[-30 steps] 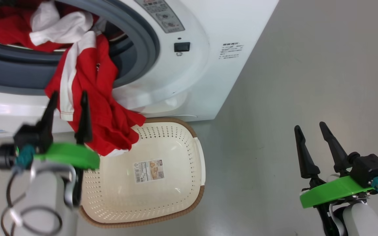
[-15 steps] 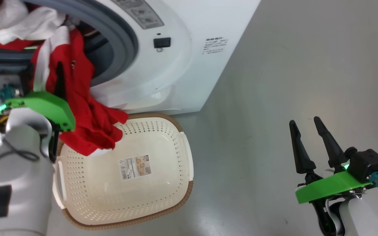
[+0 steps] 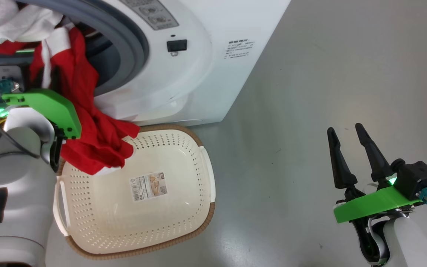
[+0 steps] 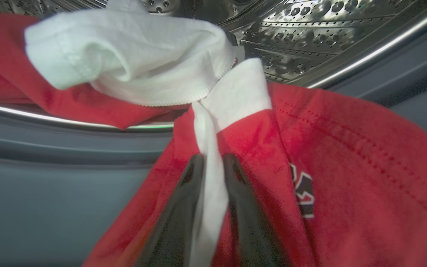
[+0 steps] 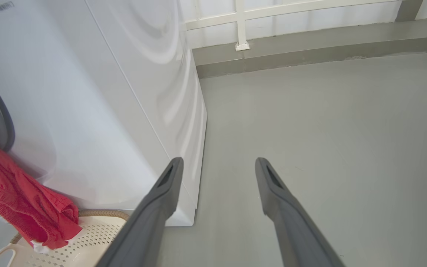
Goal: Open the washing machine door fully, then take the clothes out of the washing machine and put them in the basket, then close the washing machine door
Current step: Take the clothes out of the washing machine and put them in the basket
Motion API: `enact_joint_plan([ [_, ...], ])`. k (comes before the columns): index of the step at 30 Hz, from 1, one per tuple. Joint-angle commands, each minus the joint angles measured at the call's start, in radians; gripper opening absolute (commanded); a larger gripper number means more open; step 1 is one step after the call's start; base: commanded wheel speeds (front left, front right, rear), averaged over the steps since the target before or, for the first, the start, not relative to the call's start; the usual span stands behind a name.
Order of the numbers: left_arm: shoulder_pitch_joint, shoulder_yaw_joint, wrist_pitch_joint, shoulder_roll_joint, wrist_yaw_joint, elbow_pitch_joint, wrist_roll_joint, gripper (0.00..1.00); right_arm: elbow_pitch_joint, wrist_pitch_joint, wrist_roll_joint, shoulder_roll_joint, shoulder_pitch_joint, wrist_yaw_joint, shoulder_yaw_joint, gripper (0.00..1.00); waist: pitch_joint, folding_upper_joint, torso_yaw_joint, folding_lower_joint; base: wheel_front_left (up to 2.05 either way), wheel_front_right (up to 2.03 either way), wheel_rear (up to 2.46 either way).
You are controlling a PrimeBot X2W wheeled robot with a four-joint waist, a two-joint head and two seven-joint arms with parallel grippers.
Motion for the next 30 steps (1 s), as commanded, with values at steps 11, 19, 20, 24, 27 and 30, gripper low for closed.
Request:
enact_joint_plan([
  [11,0.025,-0.005,-0.082,0.032,-0.016,-0.023,-0.021,0.00,-0.022,-0.006,0.002,-0.003,0.004,0.006,0.019,1.00,-0.018,-0.0001,0.011,0.0000,0.00,0.00,0.00],
  [19,0.240,0.023,-0.088,0.001,-0.015,-0.328,-0.039,0.00,-0.020,-0.006,-0.004,-0.003,0.013,0.006,0.017,1.00,-0.040,-0.0001,0.033,0.0000,0.00,0.00,0.00],
  [20,0.269,0.024,-0.088,-0.003,-0.015,-0.359,-0.038,0.00,-0.019,-0.006,-0.005,-0.003,0.014,0.006,0.016,1.00,-0.043,-0.0001,0.037,0.0000,0.00,0.00,0.00],
  [24,0.376,0.020,-0.088,-0.026,-0.021,-0.445,-0.037,0.00,-0.019,-0.006,-0.013,-0.003,0.017,0.006,0.016,1.00,-0.053,-0.0001,0.050,0.0000,0.00,0.00,0.00],
  [27,0.442,0.015,-0.088,-0.042,-0.024,-0.478,-0.039,0.00,-0.018,-0.006,-0.017,-0.003,0.020,0.006,0.016,1.00,-0.061,-0.0001,0.057,0.0000,0.00,0.00,0.00],
  [30,0.497,0.005,-0.088,-0.057,-0.027,-0.486,-0.045,0.00,-0.017,-0.006,-0.020,-0.003,0.024,0.006,0.018,1.00,-0.065,-0.0001,0.063,0.0000,0.00,0.00,0.00],
])
